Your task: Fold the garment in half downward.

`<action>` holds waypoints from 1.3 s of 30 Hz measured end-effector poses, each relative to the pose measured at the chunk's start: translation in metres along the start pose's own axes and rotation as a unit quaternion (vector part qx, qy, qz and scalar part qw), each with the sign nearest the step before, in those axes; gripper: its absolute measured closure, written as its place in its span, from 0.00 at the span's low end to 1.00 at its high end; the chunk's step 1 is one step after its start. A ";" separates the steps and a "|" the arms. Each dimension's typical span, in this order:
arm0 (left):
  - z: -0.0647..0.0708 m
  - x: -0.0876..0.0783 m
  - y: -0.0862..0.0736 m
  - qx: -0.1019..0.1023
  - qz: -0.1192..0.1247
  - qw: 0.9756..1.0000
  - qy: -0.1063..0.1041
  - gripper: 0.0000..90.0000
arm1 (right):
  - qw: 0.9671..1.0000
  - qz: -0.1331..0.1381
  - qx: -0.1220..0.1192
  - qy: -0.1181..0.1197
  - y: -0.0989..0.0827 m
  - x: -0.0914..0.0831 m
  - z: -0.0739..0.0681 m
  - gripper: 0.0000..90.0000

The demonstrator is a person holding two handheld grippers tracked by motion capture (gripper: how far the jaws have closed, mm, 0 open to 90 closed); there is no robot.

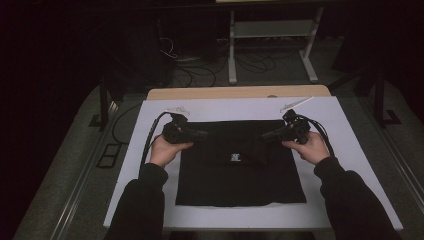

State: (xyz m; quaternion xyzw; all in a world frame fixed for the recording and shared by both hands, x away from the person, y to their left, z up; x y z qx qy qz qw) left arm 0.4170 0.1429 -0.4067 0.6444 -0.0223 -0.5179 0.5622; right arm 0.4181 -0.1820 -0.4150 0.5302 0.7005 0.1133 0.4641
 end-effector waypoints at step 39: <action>0.024 -0.025 -0.055 -0.020 0.035 0.999 -0.034 0.93 | 0.999 0.013 0.023 0.023 -0.059 0.002 -0.019 0.94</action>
Point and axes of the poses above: each handheld gripper's, and its own axes: x roughly forward along the jaws, y roughly out of its top, z roughly to its right, the point moved 4 cm from there along x, roughly forward along the jaws, and after that the axes turned 15 degrees about y, right-handed, at the moved point
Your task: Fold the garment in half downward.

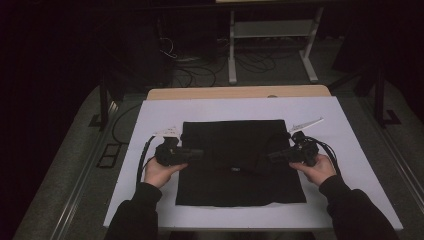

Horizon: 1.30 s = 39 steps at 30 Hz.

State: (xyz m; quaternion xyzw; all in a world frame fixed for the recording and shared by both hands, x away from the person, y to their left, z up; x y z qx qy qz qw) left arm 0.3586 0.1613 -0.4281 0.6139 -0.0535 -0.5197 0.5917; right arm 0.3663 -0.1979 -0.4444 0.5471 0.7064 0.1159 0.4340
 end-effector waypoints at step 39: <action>0.052 -0.014 -0.056 0.087 -0.124 0.984 -0.099 0.93 | 0.989 -0.110 -0.040 0.087 -0.049 0.024 -0.057 0.94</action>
Point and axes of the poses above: each handheld gripper's, and its own axes: x roughly forward along the jaws, y roughly out of its top, z roughly to its right, the point moved 4 cm from there along x, roughly forward along the jaws, and after that the axes turned 15 degrees about y, right-handed, at the moved point
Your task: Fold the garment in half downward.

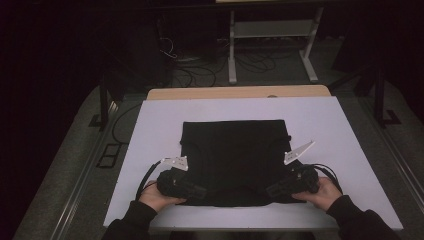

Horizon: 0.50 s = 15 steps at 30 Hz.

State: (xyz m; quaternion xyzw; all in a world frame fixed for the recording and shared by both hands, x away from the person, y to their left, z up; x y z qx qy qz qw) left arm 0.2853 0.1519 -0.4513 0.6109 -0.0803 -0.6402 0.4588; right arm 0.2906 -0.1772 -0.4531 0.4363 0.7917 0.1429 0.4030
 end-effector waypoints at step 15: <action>0.007 -0.001 -0.011 0.007 -0.026 0.999 -0.027 0.90 | 0.999 -0.024 -0.007 0.020 -0.004 0.006 -0.010 0.94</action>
Point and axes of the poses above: each handheld gripper's, and its own axes: x roughly forward along the jaws, y roughly out of its top, z roughly to its right, the point moved 4 cm from there along x, roughly forward along the jaws, and after that the axes turned 15 degrees about y, right-handed, at the moved point
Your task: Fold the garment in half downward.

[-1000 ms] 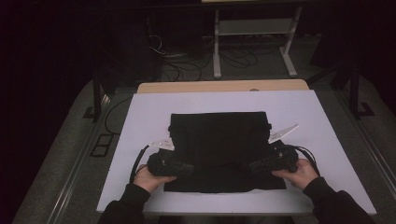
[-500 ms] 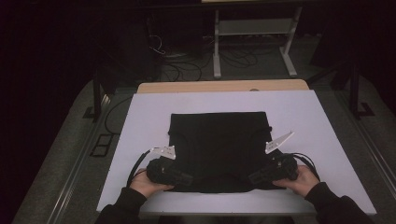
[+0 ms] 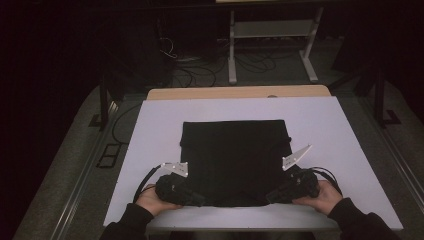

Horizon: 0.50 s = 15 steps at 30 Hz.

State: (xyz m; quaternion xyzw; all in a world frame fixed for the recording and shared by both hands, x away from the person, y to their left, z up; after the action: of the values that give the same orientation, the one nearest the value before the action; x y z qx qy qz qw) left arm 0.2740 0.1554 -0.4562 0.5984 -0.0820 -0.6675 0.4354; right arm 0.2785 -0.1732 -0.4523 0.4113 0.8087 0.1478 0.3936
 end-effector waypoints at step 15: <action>0.001 0.002 -0.002 0.001 -0.009 1.000 -0.009 0.77 | 1.000 -0.012 0.009 0.003 -0.002 0.004 0.000 0.87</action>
State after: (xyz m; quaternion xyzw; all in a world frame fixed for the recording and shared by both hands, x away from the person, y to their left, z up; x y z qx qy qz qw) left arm 0.2723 0.1554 -0.4588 0.5935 -0.0814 -0.6770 0.4276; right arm 0.2755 -0.1715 -0.4554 0.4045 0.8161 0.1371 0.3893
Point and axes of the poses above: each handheld gripper's, and its own axes: x roughly forward along the jaws, y roughly out of its top, z roughly to its right, the point moved 4 cm from there along x, roughly forward along the jaws, and after that the axes turned 15 degrees about y, right-handed, at the moved point
